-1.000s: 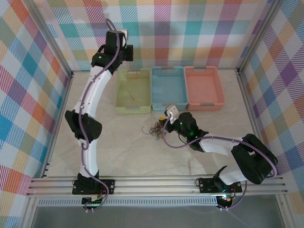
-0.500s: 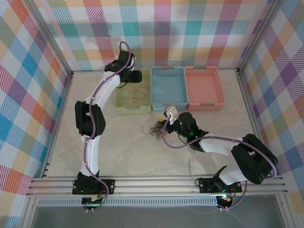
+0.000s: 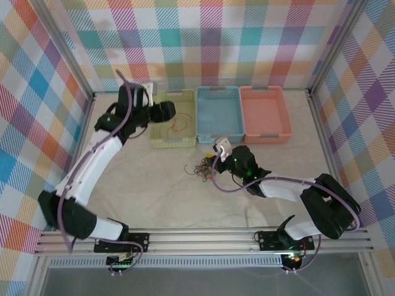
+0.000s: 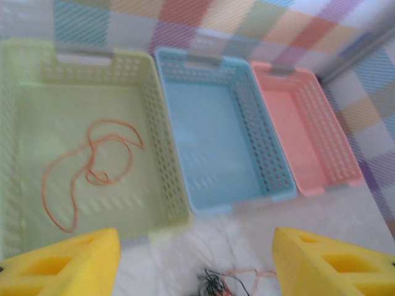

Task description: Untangle the cables

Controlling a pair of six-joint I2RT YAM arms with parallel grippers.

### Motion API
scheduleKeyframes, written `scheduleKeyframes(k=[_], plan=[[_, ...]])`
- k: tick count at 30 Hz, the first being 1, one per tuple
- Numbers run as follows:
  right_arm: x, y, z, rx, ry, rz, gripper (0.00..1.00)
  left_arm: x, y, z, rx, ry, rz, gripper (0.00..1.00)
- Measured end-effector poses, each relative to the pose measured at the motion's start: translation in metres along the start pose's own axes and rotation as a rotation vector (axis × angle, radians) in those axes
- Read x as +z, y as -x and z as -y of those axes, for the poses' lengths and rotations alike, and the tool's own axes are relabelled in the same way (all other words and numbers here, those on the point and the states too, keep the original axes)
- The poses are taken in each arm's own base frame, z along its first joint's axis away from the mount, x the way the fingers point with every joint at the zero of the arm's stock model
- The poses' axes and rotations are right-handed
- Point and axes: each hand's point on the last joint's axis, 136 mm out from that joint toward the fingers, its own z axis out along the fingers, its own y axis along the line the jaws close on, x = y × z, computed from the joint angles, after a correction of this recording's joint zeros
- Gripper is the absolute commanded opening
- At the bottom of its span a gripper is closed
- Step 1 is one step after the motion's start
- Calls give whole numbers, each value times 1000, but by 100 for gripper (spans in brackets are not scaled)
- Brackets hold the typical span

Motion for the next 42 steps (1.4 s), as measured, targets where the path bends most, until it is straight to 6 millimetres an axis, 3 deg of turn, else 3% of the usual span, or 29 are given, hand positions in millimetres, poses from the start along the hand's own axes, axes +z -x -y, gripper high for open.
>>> scheduleKeyframes(k=[2,6,9,14,20,32,42], plan=[[0,0,0,0,-1,0,46,1,-32,3,-16,-30,-38,64],[0,-2,0,0,0,-13,47,23,-102,-9,-55,-20,-169,61],[1,-3,0,1,0,-26,48,32,-133,-14,-83,-7,-233,60],[2,-5,0,5,0,-40,48,38,-145,-1,-88,-55,-226,59],[2,-7,-2,6,14,-51,50,23,-158,5,-90,-97,-215,58],[4,-10,-5,8,32,-73,51,7,-153,12,-91,-134,-179,58],[5,-15,-6,9,35,-96,52,34,-161,10,-101,-107,-256,55]])
